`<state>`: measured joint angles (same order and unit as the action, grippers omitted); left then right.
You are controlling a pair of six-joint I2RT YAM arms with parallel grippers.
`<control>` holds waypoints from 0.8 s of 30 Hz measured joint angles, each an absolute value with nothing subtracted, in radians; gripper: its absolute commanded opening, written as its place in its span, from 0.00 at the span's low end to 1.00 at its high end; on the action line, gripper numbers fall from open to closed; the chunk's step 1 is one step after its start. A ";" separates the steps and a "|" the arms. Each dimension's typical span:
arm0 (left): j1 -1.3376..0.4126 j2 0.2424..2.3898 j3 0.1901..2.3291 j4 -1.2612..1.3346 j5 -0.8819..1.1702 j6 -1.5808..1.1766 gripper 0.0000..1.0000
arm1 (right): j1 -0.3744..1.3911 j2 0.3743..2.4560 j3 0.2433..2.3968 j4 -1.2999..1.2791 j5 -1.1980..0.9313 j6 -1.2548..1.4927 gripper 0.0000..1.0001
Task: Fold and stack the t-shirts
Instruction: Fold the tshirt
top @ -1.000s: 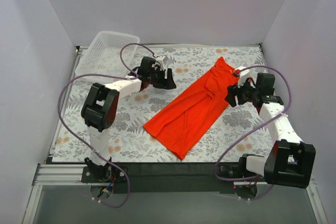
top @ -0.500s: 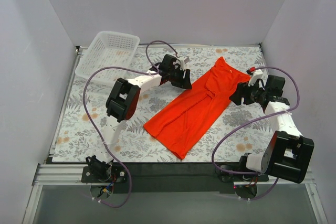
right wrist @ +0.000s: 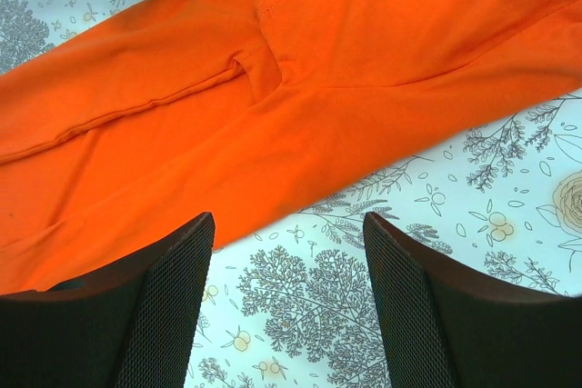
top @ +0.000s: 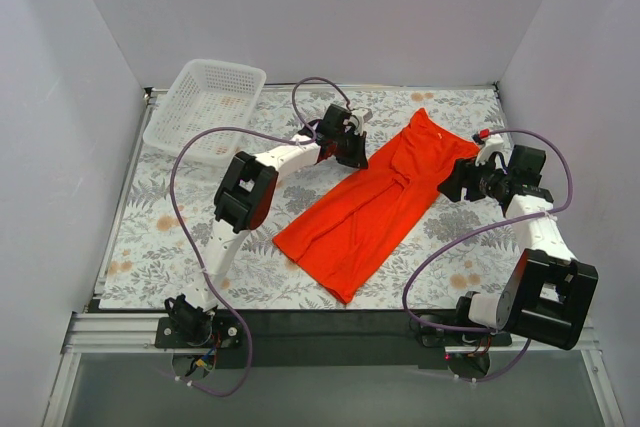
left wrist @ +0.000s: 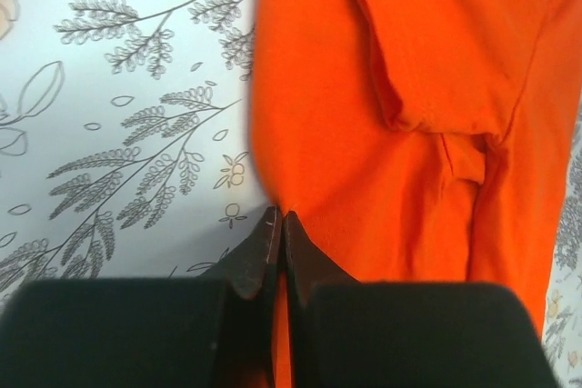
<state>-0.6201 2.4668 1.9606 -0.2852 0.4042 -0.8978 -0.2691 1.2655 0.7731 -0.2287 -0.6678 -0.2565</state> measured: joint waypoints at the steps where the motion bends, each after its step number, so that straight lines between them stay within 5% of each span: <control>1: -0.620 2.467 1.963 -0.289 0.392 -0.898 0.00 | -0.269 1.266 0.773 -0.229 -0.669 -0.257 0.62; 13: -0.572 2.460 1.961 -0.282 0.269 -0.922 0.00 | -0.276 1.269 0.772 -0.229 -0.643 -0.257 0.62; 24: -0.379 2.278 1.650 -0.188 0.273 -0.939 0.00 | -0.272 1.471 0.836 -0.188 -0.575 -0.115 0.63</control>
